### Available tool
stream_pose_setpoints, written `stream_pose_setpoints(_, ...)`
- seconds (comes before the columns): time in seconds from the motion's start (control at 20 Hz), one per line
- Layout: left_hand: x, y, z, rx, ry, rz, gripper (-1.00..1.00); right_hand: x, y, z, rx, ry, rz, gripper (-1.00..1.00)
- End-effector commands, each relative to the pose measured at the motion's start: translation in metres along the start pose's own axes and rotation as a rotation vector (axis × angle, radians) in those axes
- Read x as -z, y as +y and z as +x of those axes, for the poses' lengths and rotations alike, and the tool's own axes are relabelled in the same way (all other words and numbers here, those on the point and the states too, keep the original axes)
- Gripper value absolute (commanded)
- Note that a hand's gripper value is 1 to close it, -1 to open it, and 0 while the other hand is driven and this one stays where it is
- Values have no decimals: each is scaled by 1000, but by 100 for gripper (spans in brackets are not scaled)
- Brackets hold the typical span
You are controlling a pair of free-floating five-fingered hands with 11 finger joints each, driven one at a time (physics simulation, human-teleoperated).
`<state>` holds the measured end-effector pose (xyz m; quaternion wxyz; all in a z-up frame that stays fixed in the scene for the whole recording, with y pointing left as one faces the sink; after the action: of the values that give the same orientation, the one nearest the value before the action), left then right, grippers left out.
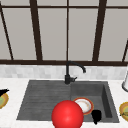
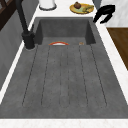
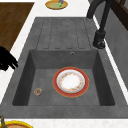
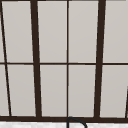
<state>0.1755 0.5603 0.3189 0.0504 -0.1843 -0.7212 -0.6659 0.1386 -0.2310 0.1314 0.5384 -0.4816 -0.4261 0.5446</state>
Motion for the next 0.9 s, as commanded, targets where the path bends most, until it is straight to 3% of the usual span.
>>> stream_pose_setpoints(0.0, 22, -2, -1, 4, 27, -63, -100, 0, 0, 0, 0, 0, 0, 0)
stream_pose_setpoints(0.85, 120, -35, -3, -12, 48, -76, -100, 0, 0, 0, 0, 0, 0, 0)
